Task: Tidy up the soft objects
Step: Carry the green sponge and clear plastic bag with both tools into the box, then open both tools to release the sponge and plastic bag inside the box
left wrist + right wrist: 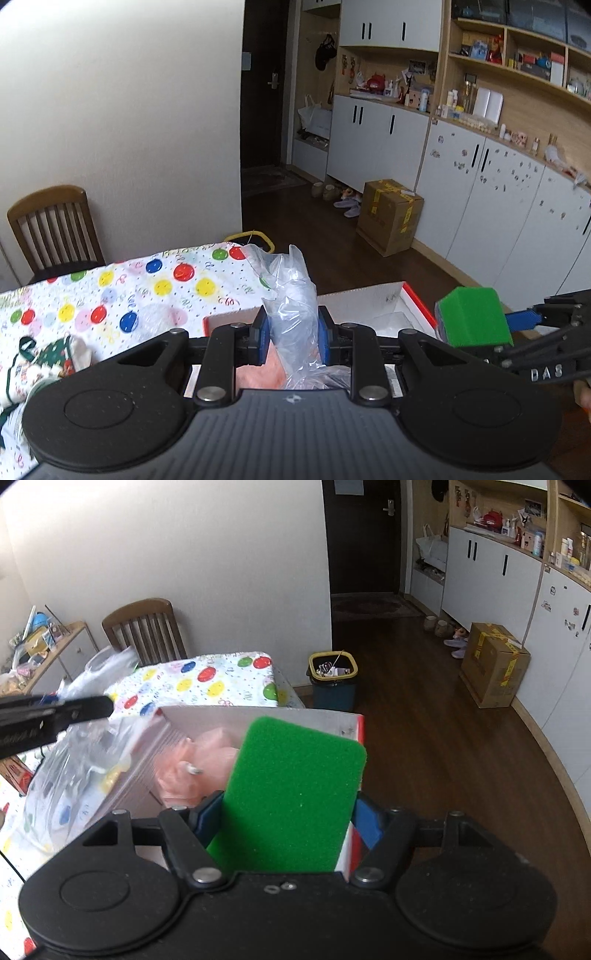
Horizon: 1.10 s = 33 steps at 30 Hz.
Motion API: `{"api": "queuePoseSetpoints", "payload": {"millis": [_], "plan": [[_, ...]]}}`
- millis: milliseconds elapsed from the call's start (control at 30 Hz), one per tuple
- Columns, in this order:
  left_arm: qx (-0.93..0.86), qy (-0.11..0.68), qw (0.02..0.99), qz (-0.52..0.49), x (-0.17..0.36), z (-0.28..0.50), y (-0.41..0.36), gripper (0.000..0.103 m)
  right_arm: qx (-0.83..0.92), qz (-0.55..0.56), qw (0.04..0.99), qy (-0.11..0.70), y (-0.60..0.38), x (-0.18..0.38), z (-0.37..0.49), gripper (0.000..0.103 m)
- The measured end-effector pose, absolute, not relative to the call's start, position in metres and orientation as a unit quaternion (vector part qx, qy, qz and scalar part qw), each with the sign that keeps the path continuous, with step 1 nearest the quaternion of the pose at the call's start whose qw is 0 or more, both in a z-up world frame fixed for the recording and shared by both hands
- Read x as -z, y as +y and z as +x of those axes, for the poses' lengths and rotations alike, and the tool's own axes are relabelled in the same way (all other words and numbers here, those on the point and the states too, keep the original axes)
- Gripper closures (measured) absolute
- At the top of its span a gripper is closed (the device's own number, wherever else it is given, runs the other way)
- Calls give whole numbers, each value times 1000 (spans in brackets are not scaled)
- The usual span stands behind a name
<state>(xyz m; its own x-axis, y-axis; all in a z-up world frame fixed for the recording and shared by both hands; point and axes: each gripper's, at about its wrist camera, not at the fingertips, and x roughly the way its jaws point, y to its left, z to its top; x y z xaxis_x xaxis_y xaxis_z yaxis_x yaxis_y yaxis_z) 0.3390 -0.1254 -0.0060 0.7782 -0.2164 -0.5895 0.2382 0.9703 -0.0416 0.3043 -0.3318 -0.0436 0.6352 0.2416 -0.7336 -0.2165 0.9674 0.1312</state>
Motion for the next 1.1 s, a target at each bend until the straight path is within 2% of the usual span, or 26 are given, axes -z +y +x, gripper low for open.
{"api": "queuePoseSetpoints", "payload": {"millis": [333,733,1100], "plan": [[96,332,937,45,38,385,-160,78,-155,-29,894,420,-326,73,322,31],[93,360,924,85,79,405,-182,78,-175,-71,871,453,-305,112,341,31],[105,402,905,87,110,413,-183,78,-186,-78,863,464,-306,123,345,28]]}}
